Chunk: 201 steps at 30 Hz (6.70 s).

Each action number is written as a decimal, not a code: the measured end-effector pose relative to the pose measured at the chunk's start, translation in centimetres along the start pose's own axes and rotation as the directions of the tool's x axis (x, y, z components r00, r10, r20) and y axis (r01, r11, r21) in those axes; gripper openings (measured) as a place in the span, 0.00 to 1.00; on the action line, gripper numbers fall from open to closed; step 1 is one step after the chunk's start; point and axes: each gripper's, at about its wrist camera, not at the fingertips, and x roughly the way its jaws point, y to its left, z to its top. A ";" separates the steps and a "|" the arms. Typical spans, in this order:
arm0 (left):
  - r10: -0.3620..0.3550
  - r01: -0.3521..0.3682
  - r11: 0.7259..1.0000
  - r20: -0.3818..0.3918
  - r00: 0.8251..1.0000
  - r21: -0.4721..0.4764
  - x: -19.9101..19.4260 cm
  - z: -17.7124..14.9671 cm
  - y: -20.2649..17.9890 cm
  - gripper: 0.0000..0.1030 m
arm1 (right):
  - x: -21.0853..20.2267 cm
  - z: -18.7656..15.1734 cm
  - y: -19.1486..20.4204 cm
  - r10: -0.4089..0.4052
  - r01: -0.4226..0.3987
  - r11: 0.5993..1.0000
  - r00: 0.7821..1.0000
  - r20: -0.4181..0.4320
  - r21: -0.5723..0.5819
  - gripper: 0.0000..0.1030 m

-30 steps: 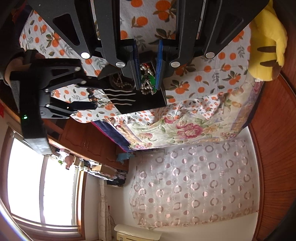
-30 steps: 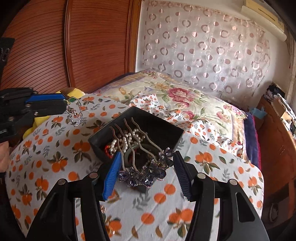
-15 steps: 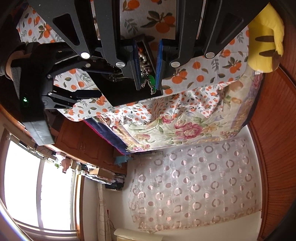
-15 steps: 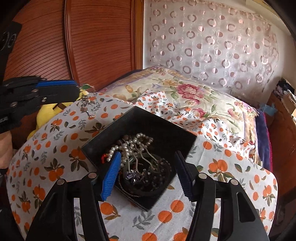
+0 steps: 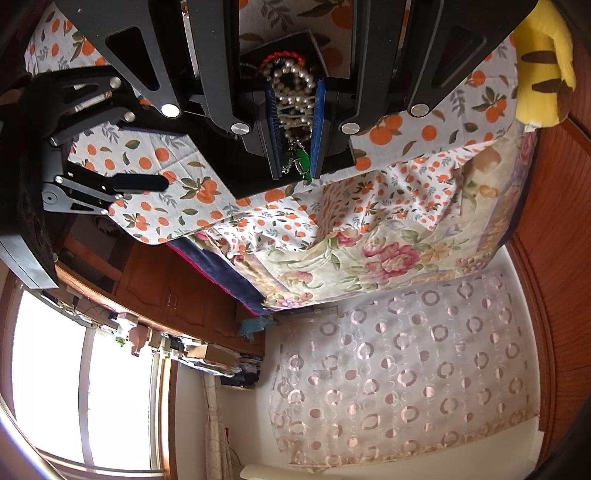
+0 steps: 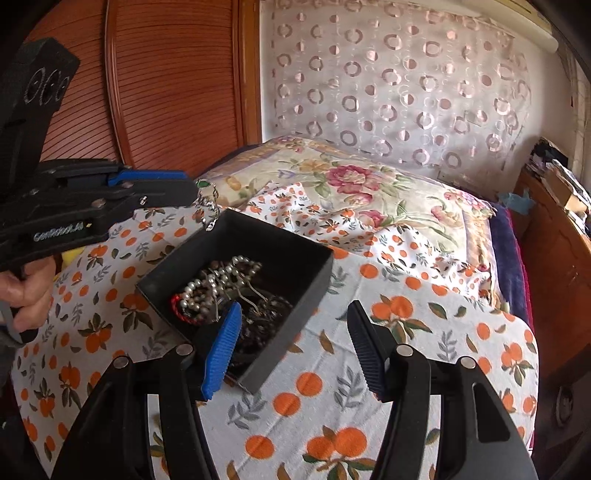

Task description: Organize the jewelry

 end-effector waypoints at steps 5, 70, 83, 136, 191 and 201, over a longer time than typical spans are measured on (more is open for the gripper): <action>0.005 -0.005 1.000 -0.003 1.000 0.012 0.5 0.3 -0.7 0.14 | -0.7 -0.6 -0.4 -0.010 0.010 1.000 1.000 0.006 0.011 0.60; -0.060 0.061 0.998 -0.164 0.985 0.002 -3.0 -13.5 -5.3 0.53 | -2.4 -10.7 6.3 0.065 -0.065 0.998 0.988 -0.138 0.003 0.11; -0.095 0.110 0.992 -0.224 0.970 0.057 -0.9 -12.8 -8.3 0.42 | -3.9 -11.9 4.1 0.047 -0.042 0.998 0.993 -0.107 0.047 0.11; 0.007 -0.009 1.000 -0.064 0.998 -0.023 -3.0 -6.2 -2.2 0.14 | 0.4 -0.1 2.3 0.052 -0.051 0.995 0.999 -0.013 0.087 0.12; 0.186 -0.171 0.976 0.100 0.977 -0.136 -10.6 -7.9 -2.0 0.92 | -10.7 -5.6 3.6 -0.147 0.102 0.976 0.962 0.231 0.194 0.90; 0.256 -0.241 0.958 0.083 0.963 -0.155 -12.7 -9.9 -2.2 0.92 | -13.6 -7.4 4.8 -0.245 0.178 0.952 0.932 0.267 0.251 0.97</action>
